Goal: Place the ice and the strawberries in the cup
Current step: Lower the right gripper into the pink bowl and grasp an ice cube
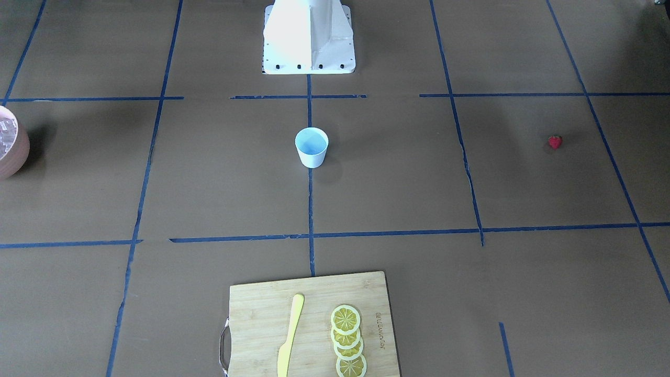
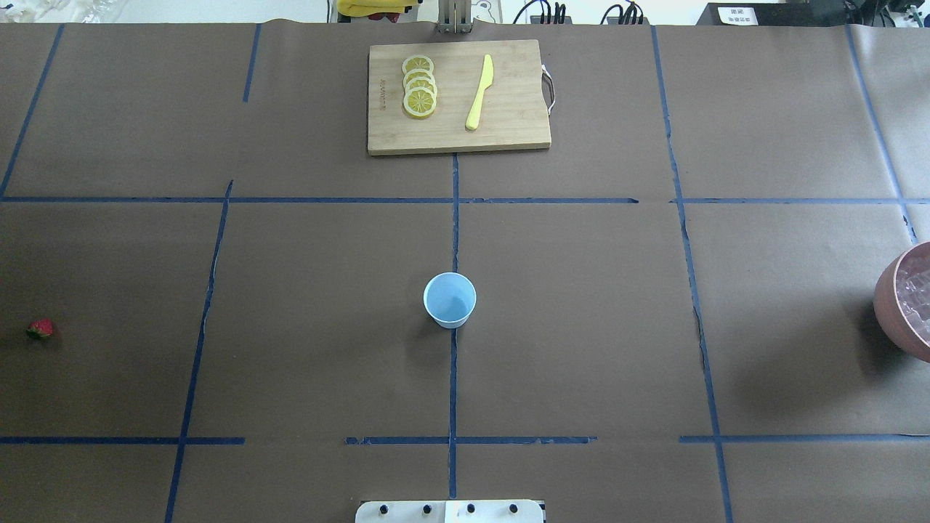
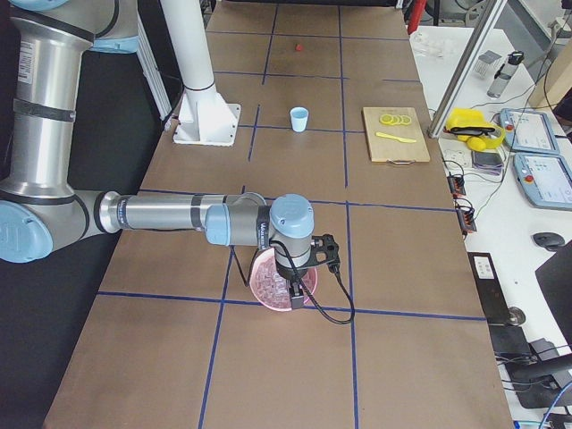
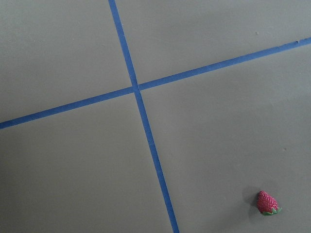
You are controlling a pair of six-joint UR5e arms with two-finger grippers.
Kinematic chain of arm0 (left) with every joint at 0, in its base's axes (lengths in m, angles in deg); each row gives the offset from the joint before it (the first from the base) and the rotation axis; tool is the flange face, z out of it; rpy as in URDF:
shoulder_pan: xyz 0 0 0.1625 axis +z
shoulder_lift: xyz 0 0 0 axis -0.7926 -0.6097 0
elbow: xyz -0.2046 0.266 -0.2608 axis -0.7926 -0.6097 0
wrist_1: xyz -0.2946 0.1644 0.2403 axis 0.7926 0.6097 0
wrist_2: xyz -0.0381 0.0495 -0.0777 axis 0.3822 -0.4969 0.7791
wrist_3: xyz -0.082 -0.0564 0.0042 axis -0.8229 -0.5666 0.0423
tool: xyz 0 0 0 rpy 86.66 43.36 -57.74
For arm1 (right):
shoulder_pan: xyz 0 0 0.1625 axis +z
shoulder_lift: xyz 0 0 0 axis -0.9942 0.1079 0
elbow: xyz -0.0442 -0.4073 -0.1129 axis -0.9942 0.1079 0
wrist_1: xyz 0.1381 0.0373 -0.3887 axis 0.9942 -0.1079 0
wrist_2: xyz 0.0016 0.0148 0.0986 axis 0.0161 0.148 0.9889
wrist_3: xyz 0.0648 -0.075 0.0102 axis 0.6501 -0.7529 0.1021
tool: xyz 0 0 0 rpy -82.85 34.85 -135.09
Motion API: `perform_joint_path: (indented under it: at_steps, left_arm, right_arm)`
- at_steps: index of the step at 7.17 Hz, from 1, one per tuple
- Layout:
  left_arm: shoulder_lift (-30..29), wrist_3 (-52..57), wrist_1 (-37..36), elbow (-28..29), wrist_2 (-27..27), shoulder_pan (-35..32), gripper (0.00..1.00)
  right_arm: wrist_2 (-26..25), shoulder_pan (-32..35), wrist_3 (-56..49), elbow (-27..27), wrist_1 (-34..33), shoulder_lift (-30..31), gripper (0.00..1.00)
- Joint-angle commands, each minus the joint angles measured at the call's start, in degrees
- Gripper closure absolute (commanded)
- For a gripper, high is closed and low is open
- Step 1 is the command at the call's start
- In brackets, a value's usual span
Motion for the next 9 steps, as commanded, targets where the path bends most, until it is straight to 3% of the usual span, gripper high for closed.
perform_joint_path:
  at_steps: [1, 6, 9]
  left_arm:
    - [0.1, 0.0, 0.4, -0.1, 0.0, 0.0, 0.0]
    - [0.2, -0.3, 1.5, 0.0, 0.0, 0.0, 0.0]
    - [0.3, -0.4, 1.5, -0.2, 0.2, 0.0, 0.0]
  right_arm:
    - [0.0, 0.0, 0.0, -0.1, 0.0, 0.0, 0.0]
    - [1.1, -1.0, 3.7, 0.4, 4.6, 0.1, 0.0]
    - [-1.1, -10.3, 16.1, 1.2, 14.3, 0.5, 0.0]
